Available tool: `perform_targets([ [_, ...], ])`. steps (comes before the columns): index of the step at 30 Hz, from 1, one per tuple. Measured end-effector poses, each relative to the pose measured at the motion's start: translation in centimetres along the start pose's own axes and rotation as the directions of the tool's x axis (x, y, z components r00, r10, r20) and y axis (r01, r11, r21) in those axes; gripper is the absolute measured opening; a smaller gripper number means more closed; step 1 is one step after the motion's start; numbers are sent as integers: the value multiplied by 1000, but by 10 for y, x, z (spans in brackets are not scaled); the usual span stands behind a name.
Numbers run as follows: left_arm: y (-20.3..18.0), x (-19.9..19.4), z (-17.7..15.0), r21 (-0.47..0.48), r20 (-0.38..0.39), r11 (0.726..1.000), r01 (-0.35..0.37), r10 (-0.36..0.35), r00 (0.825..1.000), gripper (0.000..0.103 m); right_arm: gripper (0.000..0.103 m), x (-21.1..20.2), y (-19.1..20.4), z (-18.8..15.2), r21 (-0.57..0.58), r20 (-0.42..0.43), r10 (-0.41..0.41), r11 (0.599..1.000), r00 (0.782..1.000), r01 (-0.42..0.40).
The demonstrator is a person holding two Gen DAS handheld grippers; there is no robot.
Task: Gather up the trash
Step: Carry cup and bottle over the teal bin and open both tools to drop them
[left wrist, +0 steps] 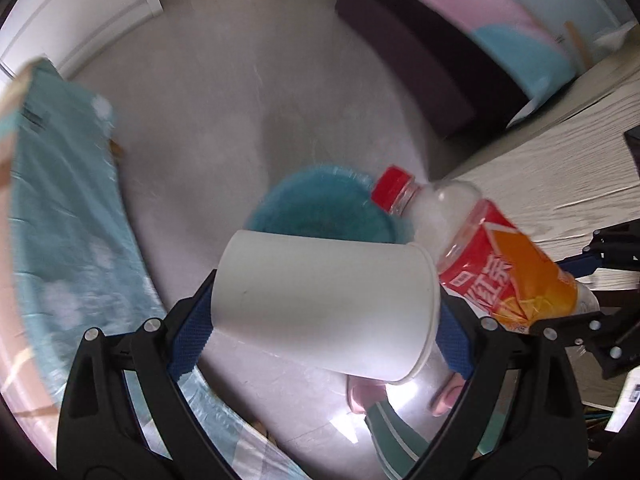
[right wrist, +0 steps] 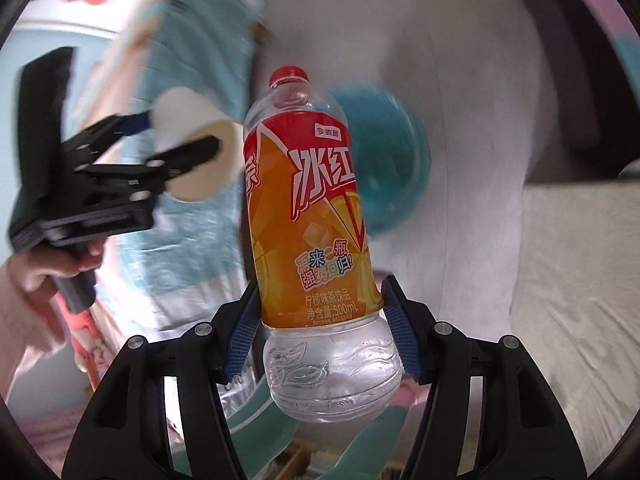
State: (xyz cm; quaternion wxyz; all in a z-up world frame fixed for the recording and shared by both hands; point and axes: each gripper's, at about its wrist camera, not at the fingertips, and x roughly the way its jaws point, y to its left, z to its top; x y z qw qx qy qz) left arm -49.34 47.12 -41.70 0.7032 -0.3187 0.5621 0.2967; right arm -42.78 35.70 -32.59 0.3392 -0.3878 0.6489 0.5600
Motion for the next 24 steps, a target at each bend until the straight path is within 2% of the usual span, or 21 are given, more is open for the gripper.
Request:
perform_targets([
  [3,14,71,-12,-19,-57,1000,-2,1,998,91,61,62,-21,20,43,-64,-13,999,998,16],
  [6,18,132,-26,-53,-166,998,-22,13,986,91,61,106,-38,32,71,-113,-20,997,993,28],
  [9,23,160,-33,-49,-205,998,-35,24,978,92,61,132,-45,41,94,-131,-16,995,991,29],
  [13,23,171,-35,-31,-241,999,-38,29,970,93,63,142,-46,49,114,-135,-18,993,991,33],
  [14,19,170,-37,-13,-243,999,-47,43,969,95,68,140,-47,51,127,-126,-2,992,992,18],
  [24,19,157,-40,25,-249,999,-43,48,967,96,69,86,-41,46,125,-54,-18,992,998,24],
])
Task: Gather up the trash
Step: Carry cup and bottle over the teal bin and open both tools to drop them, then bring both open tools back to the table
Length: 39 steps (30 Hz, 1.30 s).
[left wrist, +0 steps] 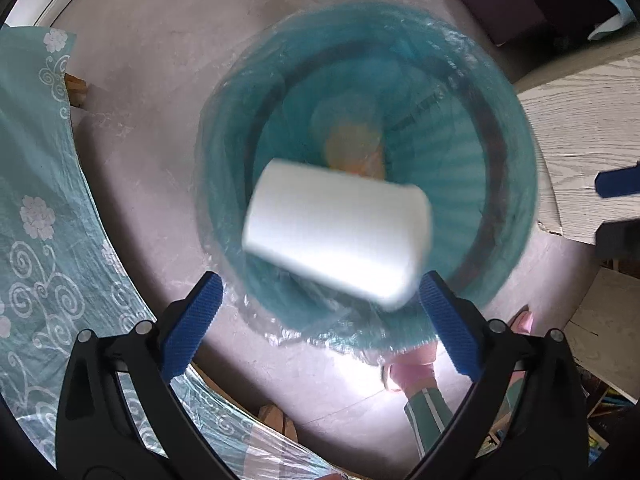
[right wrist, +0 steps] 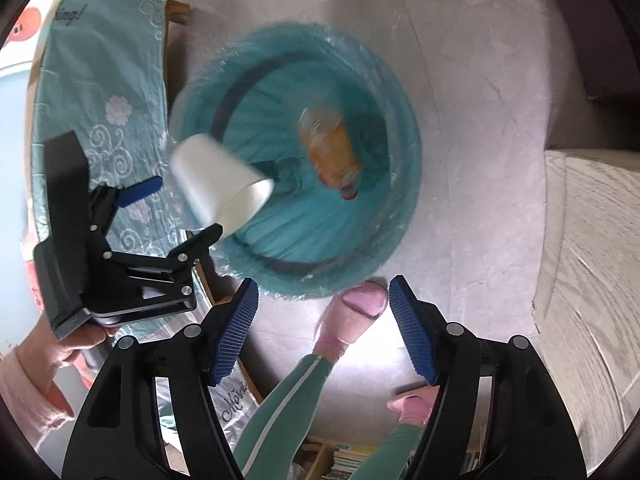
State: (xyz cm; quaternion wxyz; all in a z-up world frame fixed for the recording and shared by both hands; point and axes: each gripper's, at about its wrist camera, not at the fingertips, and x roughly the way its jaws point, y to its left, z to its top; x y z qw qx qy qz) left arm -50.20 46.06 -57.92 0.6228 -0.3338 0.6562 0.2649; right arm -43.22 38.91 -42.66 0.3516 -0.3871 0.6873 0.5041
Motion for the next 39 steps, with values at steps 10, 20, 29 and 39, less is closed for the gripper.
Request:
perform_targets([
  [10,-7,-93,-16,-55,98,996,64,-59,993,96,69,-133,42,-87,-89,167,45,996,985,-30],
  [20,-78,-317,-47,211,213,977,32,-78,974,96,76,-364,67,-254,-141,484,157,985,861,-101],
  [29,-247,-480,-8,597,328,802,23,-271,905,96,77,-480,-56,-421,194,704,-105,980,703,-48],
  [39,-515,-497,3,868,219,496,18,-415,883,96,78,-497,-242,-567,633,642,-444,767,624,-106],
])
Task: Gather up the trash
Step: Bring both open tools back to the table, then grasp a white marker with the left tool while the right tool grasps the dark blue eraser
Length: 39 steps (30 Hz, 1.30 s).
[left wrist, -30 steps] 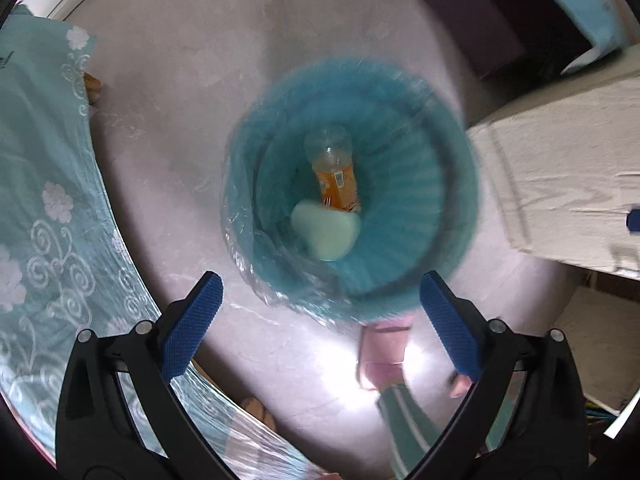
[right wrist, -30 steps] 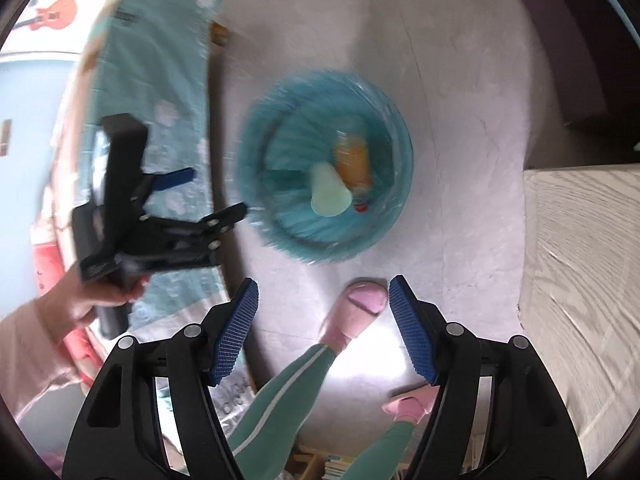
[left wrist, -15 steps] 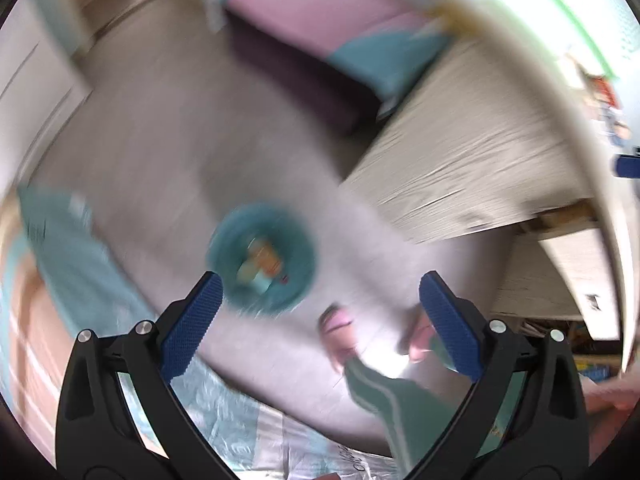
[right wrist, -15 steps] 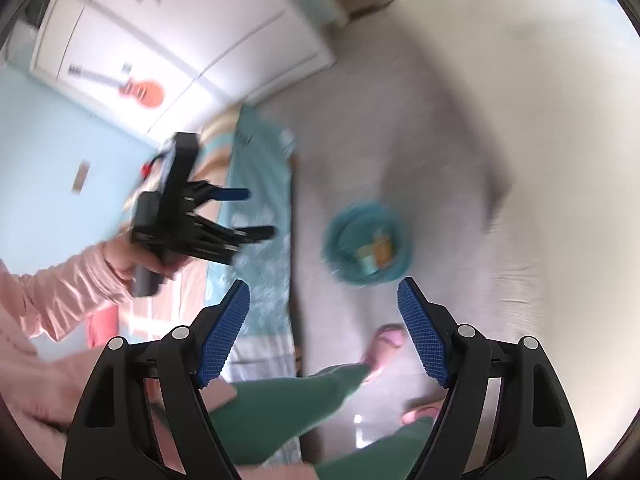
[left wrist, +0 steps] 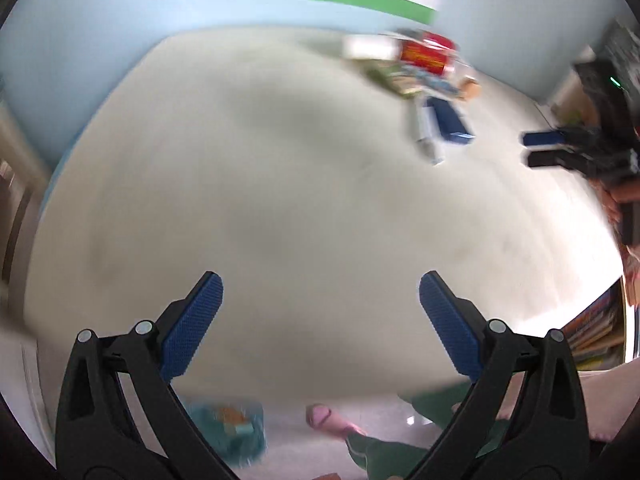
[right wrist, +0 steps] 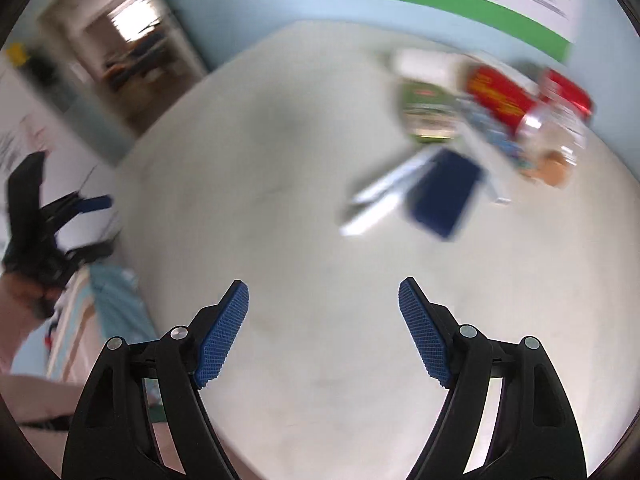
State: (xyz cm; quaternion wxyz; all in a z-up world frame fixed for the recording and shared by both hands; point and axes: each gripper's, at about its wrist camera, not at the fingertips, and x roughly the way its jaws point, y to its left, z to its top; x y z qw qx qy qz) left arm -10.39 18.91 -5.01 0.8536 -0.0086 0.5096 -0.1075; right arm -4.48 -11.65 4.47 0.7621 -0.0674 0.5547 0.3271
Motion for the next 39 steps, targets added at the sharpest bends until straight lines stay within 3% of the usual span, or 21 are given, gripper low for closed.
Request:
perform_targets([
  [6,-78,71,80,105,-45,988,117,-112,993,96,78,41,-56,12,97,-28,-25,995,999,28],
  [11,-118,117,115,229,-111,966,122,-99,989,96,78,66,-56,34,71,-63,-11,997,998,16],
  [19,-121,139,136,336,-165,932,134,-82,983,96,78,78,-55,29,33,-92,5,999,996,-2],
  [27,-110,166,158,374,-179,921,108,-43,983,95,77,77,-52,23,-81,-84,-43,996,996,37],
  [30,-111,176,160,405,-169,910,86,-17,985,87,77,79,-50,19,-134,-84,-75,989,994,63],
  [32,-109,186,159,410,-185,909,79,-1,983,74,76,85,-42,18,-153,-81,-89,985,993,76],
  [35,-103,190,163,379,-169,921,90,-26,985,71,74,84,-42,13,-162,-53,-113,981,992,103],
  [39,-113,193,165,418,-160,902,109,-45,986,62,70,83,-43,7,-172,-32,-132,977,991,125],
])
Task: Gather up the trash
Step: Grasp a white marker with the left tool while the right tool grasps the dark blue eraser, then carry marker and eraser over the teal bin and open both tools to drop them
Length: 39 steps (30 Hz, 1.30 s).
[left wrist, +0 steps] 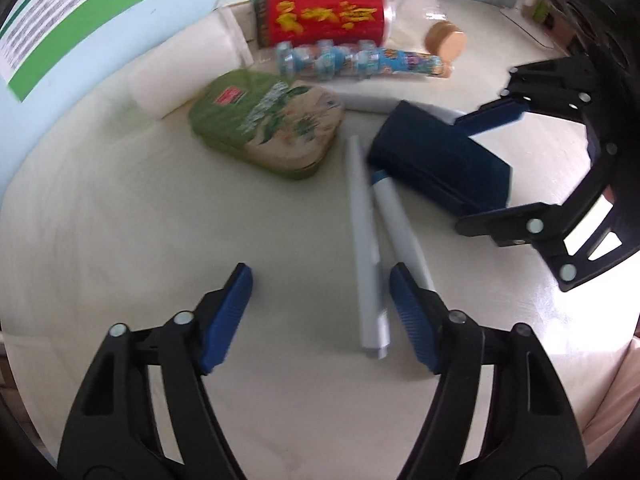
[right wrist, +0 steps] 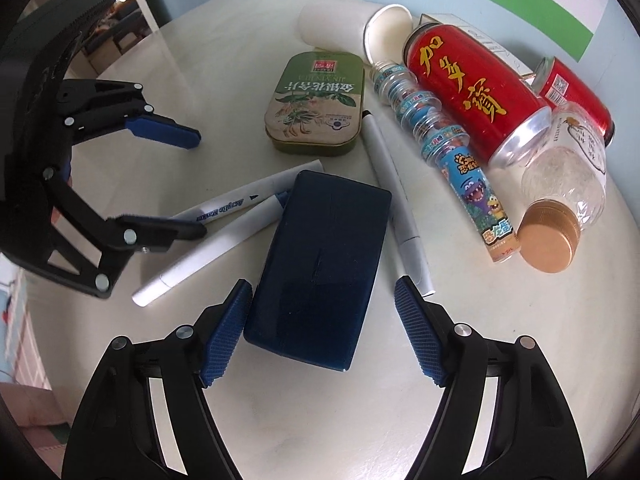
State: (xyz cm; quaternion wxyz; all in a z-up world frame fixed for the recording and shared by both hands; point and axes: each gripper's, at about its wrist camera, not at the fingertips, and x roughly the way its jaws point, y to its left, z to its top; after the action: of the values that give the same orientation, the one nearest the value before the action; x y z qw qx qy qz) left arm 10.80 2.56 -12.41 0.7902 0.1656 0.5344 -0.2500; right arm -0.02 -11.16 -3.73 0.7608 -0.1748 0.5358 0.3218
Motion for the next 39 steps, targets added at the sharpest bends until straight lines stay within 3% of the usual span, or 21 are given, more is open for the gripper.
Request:
perform_targets([
  [2,-11,-1,4,52,12,998,24,-25,1000,38,53,-1,-2,0,7,9,-5,1000,1000,5],
  [5,-19,0,10,88,8,995,53,-54,998,15,53,-5,-16,-5,43,14,39,998,999,-39],
  [11,-15,-1,12,32,9,992,118,-119,993,11,53,-19,-30,-14,92,19,106,990,994,-108],
  [16,-15,-17,-2,34,9,996,83,-83,997,11,53,-40,-34,-19,73,31,160,984,987,-162],
  [22,-3,-50,-39,-34,22,999,33,-32,999,11,53,-61,-31,-9,10,36,230,973,972,-231],
  [31,21,-93,-96,-198,48,976,-94,105,993,11,53,-56,50,22,-170,-19,315,934,949,-314],
  [37,38,-132,-172,-361,41,917,-172,200,979,11,53,-48,139,48,-344,-90,383,854,919,-390],
  [39,43,-151,-211,-437,33,876,-203,241,970,11,53,-44,175,53,-402,-127,407,813,905,-422],
])
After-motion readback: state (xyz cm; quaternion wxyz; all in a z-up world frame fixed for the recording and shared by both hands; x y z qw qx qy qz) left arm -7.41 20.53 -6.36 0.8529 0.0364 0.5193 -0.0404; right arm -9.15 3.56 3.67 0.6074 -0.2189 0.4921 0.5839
